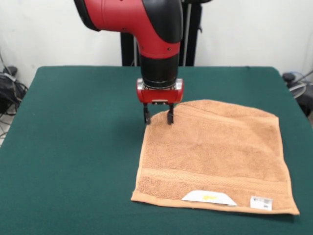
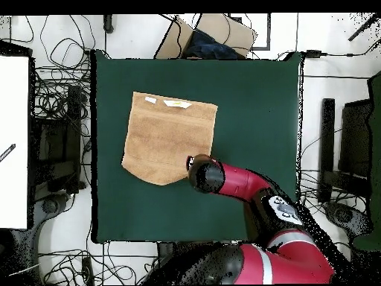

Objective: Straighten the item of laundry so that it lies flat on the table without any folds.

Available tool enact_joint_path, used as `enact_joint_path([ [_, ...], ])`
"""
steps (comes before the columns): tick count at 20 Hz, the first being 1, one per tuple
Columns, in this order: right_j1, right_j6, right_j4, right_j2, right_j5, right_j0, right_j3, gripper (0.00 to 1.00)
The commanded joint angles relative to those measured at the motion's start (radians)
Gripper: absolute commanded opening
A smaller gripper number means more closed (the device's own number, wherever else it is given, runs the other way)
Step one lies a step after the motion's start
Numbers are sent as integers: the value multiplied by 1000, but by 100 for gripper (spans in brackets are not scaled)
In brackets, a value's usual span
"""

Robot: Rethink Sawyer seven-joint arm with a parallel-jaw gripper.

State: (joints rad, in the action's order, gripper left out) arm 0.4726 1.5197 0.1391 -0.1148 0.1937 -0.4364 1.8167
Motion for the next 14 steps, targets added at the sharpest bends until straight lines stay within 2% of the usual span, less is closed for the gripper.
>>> enact_joint_path([
  [1, -23, 133, 44, -43, -51, 0, 66, 100],
  [9, -25, 150, 39, -33, -71, 7, 76, 100],
  [14, -18, 194, 31, -4, -135, 23, 113, 100],
])
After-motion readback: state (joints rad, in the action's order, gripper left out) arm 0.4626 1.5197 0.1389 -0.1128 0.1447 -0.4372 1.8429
